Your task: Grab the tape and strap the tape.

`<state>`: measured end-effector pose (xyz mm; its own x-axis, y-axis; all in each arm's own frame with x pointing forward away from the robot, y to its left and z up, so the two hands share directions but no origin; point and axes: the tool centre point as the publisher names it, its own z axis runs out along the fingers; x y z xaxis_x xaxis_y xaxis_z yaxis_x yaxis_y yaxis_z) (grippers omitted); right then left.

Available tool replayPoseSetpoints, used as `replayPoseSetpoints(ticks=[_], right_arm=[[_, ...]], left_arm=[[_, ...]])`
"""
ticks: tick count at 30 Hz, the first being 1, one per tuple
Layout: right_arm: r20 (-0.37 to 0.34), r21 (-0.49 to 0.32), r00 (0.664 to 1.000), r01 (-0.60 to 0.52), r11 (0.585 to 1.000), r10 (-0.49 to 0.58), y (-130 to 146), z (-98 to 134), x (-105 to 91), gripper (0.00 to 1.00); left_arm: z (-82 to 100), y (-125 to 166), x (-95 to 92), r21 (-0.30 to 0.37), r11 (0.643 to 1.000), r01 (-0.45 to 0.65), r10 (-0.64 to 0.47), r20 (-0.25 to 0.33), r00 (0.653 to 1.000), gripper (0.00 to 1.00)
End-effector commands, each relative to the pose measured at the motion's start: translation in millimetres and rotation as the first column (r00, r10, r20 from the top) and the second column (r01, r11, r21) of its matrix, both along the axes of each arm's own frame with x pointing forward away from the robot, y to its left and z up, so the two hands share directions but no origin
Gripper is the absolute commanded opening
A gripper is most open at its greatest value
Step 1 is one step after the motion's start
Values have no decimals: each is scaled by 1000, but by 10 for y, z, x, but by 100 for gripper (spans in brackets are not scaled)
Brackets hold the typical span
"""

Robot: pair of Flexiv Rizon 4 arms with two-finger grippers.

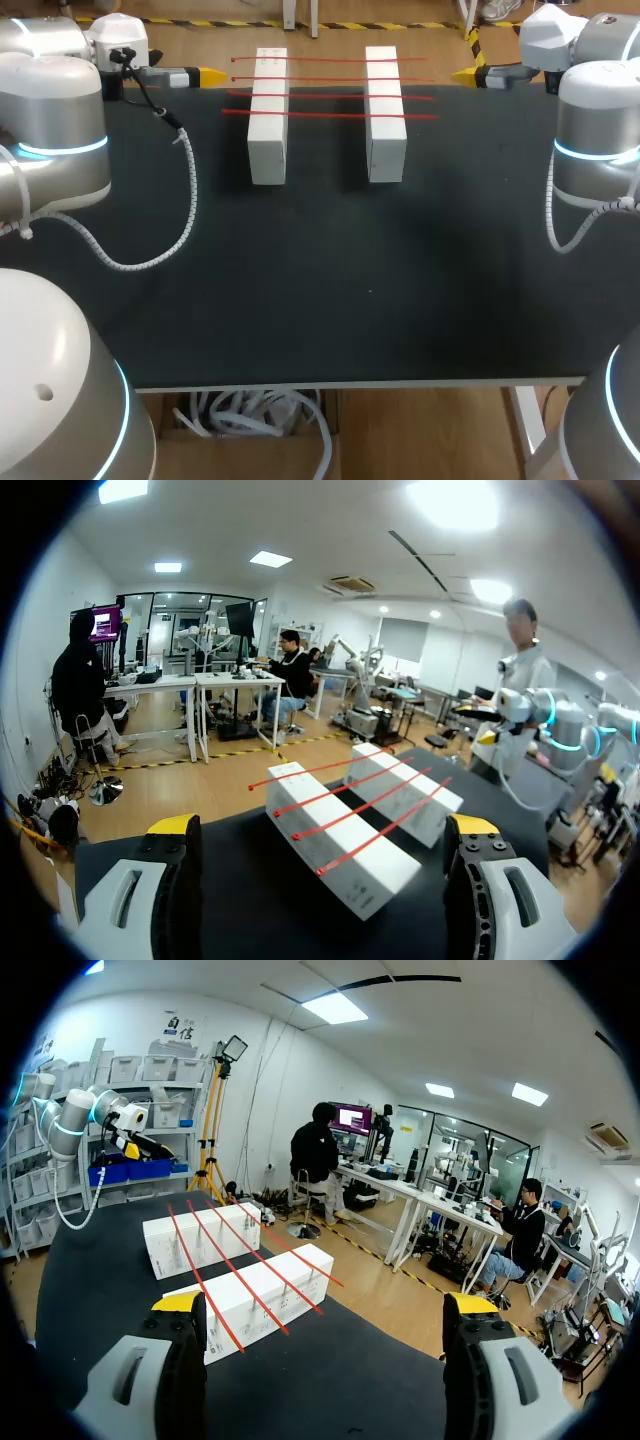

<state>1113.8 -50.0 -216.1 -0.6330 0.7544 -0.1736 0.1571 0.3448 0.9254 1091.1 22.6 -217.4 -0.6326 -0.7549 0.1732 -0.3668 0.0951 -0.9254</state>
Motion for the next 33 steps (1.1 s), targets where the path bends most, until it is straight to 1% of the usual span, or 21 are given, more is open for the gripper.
replayPoseSetpoints(ticks=[1, 17, 20, 22, 23, 24, 25, 29, 31, 33], right_arm=[[0, 0, 1000, 0, 1000, 0, 0, 0, 0, 100], [0, 0, 1000, 0, 1000, 0, 0, 0, 0, 100], [0, 0, 1000, 0, 1000, 0, 0, 0, 0, 100], [0, 0, 1000, 0, 1000, 0, 0, 0, 0, 100], [0, 0, 1000, 0, 1000, 0, 0, 0, 0, 100], [0, 0, 1000, 0, 1000, 0, 0, 0, 0, 100], [0, 0, 1000, 0, 1000, 0, 0, 0, 0, 100], [0, 0, 1000, 0, 1000, 0, 0, 0, 0, 100], [0, 0, 1000, 0, 1000, 0, 0, 0, 0, 100], [0, 0, 1000, 0, 1000, 0, 0, 0, 0, 100]], left_arm=[[0, 0, 0, 0, 1000, 0, 0, 0, 1000, 100], [0, 0, 0, 0, 1000, 0, 0, 0, 1000, 100], [15, -31, -24, 0, 997, 72, -72, 53, 996, 100], [24, -50, -46, 10, 990, 141, -141, 100, 985, 100], [19, -52, -49, 21, 987, 161, -162, 107, 981, 100], [3, -66, -62, 55, 976, 210, -216, 127, 968, 100], [-19, -80, -81, 69, 967, 245, -252, 139, 958, 100], [-153, -93, -109, 97, 930, 354, -365, 148, 919, 100], [-214, -86, -113, 92, 920, 381, -391, 150, 908, 100], [-257, -83, -114, 111, 906, 409, -422, 152, 894, 100]])
